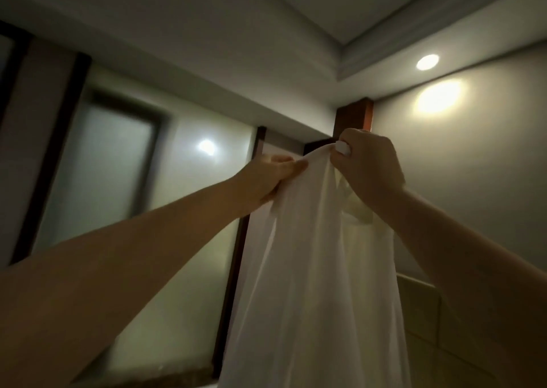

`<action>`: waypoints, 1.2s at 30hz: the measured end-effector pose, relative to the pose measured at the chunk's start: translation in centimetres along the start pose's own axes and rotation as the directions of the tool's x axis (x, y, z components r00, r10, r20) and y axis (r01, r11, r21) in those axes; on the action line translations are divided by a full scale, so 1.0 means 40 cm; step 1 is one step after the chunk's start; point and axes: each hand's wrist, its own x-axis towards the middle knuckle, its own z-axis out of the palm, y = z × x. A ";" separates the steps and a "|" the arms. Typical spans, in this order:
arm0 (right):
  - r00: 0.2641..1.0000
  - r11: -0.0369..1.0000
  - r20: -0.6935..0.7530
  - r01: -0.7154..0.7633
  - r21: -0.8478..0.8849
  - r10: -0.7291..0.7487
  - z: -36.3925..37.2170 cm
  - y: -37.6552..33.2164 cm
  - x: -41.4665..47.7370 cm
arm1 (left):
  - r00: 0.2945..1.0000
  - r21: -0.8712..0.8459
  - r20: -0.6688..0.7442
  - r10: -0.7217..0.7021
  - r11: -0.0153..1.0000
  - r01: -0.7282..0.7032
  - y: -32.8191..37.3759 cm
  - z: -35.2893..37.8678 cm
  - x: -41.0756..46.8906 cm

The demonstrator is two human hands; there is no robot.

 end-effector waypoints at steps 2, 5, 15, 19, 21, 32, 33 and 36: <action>0.994 0.998 -0.095 0.052 -0.025 -0.054 -0.011 0.001 0.010 | 0.998 -0.228 0.059 -0.031 0.973 0.044 -0.003 0.008 -0.016; 0.983 0.999 -0.182 0.013 0.050 -0.004 -0.018 0.007 0.027 | 0.992 -0.332 0.111 -0.051 0.940 0.085 0.003 0.014 -0.032; 0.973 0.980 -0.229 0.014 0.200 0.033 -0.019 0.001 0.079 | 0.995 -0.249 0.081 -0.065 0.965 0.083 0.005 -0.015 -0.072; 0.977 0.985 -0.213 0.061 0.163 -0.025 -0.001 -0.013 0.084 | 0.992 -0.237 -0.101 -0.077 0.970 0.051 0.004 -0.065 -0.075; 0.980 0.984 -0.194 0.076 0.164 -0.044 0.016 -0.027 0.110 | 0.982 -0.166 -0.184 -0.042 0.986 0.011 0.031 -0.111 -0.065; 0.969 0.906 -0.247 0.089 0.413 0.018 0.047 -0.221 0.360 | 0.861 0.249 -0.475 0.179 0.966 -0.064 0.382 -0.366 -0.031; 0.967 0.891 -0.254 0.085 0.446 0.035 0.043 -0.231 0.375 | 0.849 0.301 -0.482 0.215 0.951 -0.071 0.414 -0.372 -0.033; 0.963 0.820 -0.246 0.052 0.569 0.109 0.031 -0.242 0.402 | 0.825 0.441 -0.489 0.285 0.896 -0.048 0.491 -0.370 -0.045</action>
